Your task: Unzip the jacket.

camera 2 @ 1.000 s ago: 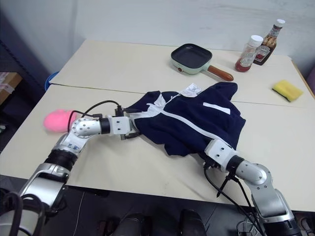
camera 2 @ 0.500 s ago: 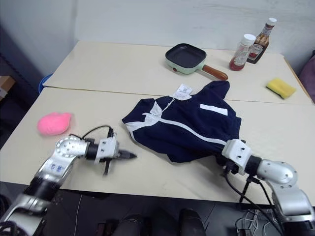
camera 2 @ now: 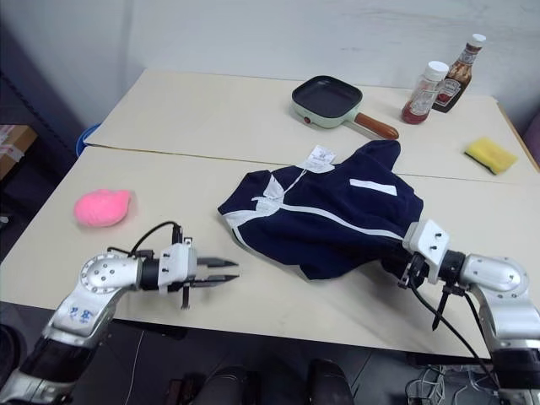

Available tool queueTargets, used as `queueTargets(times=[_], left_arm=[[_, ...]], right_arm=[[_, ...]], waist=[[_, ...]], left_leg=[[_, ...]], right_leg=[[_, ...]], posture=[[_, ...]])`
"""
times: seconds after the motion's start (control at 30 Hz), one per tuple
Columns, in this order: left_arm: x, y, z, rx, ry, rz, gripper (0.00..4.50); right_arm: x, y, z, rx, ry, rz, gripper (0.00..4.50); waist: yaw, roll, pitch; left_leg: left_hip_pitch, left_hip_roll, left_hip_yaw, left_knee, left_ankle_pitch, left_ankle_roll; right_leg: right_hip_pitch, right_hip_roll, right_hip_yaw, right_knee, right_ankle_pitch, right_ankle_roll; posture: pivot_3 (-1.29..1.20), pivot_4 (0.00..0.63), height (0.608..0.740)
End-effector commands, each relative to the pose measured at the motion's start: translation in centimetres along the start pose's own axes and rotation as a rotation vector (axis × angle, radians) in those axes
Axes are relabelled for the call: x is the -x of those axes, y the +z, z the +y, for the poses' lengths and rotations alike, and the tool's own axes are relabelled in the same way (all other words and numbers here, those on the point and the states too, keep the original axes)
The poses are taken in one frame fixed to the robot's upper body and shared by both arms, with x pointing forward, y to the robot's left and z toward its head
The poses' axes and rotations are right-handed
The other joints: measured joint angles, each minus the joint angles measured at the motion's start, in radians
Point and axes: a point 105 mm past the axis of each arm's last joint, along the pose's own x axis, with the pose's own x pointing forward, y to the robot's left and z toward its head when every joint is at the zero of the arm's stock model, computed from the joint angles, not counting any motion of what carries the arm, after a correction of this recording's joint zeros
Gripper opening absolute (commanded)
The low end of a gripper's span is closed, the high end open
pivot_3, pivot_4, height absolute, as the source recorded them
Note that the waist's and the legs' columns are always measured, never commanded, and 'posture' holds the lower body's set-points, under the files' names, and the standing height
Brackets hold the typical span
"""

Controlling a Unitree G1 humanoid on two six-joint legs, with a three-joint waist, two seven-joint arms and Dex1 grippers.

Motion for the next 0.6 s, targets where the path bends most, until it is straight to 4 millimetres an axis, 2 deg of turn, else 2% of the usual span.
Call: queueTargets(times=[0.03,0.13,0.2,0.37,0.53,0.6], left_arm=[[-0.3,-1.2,1.2,-0.158,-0.017,0.059,2.37],[-1.4,-2.4,2.3,-0.259,-0.051,0.089,3.31],[-2.4,-3.1,2.9,-0.276,-0.062,0.087,3.31],[-5.1,-3.2,4.7,-0.29,0.004,0.043,3.31],[-6.7,-3.4,5.9,-0.286,0.067,0.052,3.31],[-6.9,-3.8,6.2,-0.277,0.082,0.071,2.91]], right_arm=[[0.7,1.0,0.0,0.059,-0.053,-0.035,0.0],[1.1,0.4,0.4,0.066,-0.094,-0.021,0.0],[1.4,0.2,0.8,0.05,-0.121,-0.025,0.0],[1.5,-0.3,2.1,0.032,-0.142,-0.024,0.0],[1.2,-0.5,2.9,0.011,-0.152,-0.029,0.0],[1.2,-0.5,3.0,0.01,-0.153,-0.03,0.0]], waist=[[0.003,0.0,0.0],[0.008,0.0,0.0],[0.014,0.0,0.0],[0.014,0.0,0.0],[0.012,0.0,0.0],[0.012,0.0,0.0]], left_leg=[[0.0,0.0,0.0,0.0,0.0,0.0],[0.0,-0.001,0.001,0.0,0.0,0.0],[0.0,-0.001,0.001,0.0,0.0,0.0],[-0.003,-0.003,0.0,0.001,0.0,0.001],[-0.003,-0.003,0.0,0.001,0.001,0.002],[-0.003,-0.003,-0.001,0.001,0.001,0.002]], right_leg=[[0.0,0.0,0.0,0.0,0.0,0.0],[0.0,0.0,-0.001,0.0,0.0,0.0],[0.0,0.0,-0.001,-0.001,0.0,0.001],[0.0,0.0,-0.003,-0.001,0.001,0.002],[0.0,0.0,-0.003,-0.001,0.001,0.002],[0.0,0.0,-0.003,-0.001,0.001,0.002]], posture=[[0.0,0.15,0.74],[0.0,0.15,0.74],[0.0,0.15,0.74],[0.0,0.15,0.74],[0.0,0.15,0.74],[0.0,0.15,0.74]])
